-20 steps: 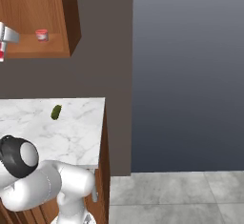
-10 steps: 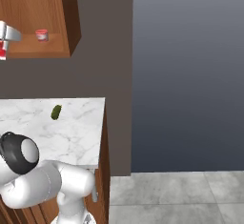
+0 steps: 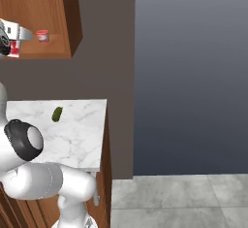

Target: Pick the bar and bar from the counter and place them in the cabinets closest to them.

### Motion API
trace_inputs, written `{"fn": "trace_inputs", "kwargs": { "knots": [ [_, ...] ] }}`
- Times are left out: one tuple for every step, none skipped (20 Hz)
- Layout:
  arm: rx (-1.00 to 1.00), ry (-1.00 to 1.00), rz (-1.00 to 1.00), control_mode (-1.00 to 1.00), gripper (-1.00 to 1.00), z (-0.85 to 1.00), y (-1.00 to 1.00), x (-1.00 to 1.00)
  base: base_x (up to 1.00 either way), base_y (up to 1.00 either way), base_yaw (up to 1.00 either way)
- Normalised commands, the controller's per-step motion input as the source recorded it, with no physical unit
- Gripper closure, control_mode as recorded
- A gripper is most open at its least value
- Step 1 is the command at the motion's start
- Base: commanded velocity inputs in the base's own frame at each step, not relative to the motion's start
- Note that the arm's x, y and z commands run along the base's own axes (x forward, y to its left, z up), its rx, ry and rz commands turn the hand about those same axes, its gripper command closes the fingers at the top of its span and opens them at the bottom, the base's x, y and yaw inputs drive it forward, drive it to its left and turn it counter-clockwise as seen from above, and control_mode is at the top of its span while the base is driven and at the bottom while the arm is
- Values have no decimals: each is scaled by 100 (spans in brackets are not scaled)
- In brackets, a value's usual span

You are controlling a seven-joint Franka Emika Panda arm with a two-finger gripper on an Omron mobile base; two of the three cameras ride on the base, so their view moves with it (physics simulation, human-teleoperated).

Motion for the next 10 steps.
{"fn": "trace_inputs", "kwargs": {
  "knots": [
    [0,-11,-6,-100,100,0,29,89,0,0,0],
    [0,-11,-7,-100,100,0,32,89,0,0,0],
    [0,-12,-7,-100,100,0,35,88,0,0,0],
    [0,-12,-8,-100,100,0,38,86,0,0,0],
    [0,-12,-8,-100,100,0,41,80,0,0,0],
    [0,-12,-9,-100,100,0,44,76,0,0,0],
    [0,-13,-10,-100,100,0,49,70,0,0,0],
    [0,-13,-10,-100,100,0,50,73,0,0,0],
    [0,-13,-10,-100,100,0,51,75,0,0,0],
    [0,-14,-11,-100,100,0,55,79,0,0,0]
  ]
}}
